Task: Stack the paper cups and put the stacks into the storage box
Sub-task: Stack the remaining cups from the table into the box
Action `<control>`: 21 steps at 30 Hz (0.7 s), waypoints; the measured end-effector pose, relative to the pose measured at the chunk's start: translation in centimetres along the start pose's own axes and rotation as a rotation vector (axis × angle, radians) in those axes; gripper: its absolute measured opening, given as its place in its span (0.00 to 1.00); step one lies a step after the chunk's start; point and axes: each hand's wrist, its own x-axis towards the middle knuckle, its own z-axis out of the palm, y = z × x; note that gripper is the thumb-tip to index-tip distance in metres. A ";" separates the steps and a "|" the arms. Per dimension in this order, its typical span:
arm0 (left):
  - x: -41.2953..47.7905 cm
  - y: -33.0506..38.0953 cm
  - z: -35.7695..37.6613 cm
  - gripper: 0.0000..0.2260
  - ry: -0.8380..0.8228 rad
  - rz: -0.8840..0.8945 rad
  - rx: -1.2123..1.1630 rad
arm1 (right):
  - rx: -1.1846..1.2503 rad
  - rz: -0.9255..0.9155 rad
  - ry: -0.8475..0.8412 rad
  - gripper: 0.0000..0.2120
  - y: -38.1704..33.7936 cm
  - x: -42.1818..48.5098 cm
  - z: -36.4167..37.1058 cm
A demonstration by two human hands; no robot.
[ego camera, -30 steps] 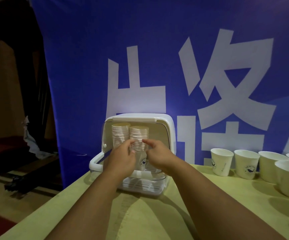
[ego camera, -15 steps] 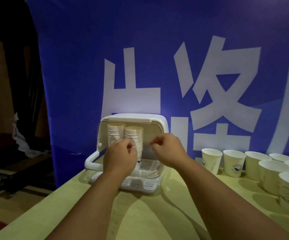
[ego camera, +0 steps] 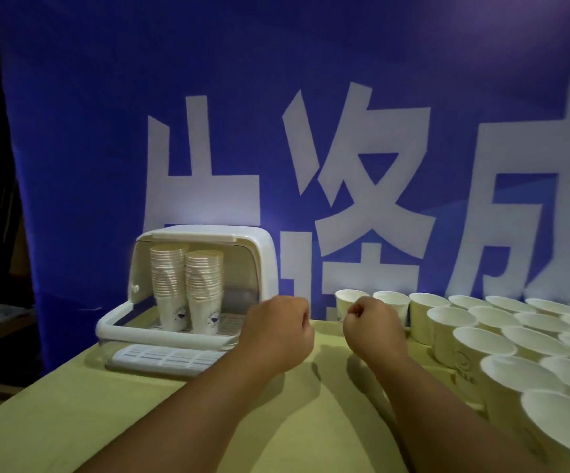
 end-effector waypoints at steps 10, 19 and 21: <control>2.5 4.6 11.1 0.41 -0.133 -0.039 -0.116 | 0.106 0.123 0.042 0.38 5.2 2.1 1.3; 2.4 4.7 10.8 0.06 0.006 -0.112 -0.130 | 0.131 0.181 0.186 0.11 5.0 2.3 1.3; 2.2 4.7 10.3 0.06 0.034 -0.147 -0.150 | 0.154 0.180 0.206 0.05 4.9 2.5 1.3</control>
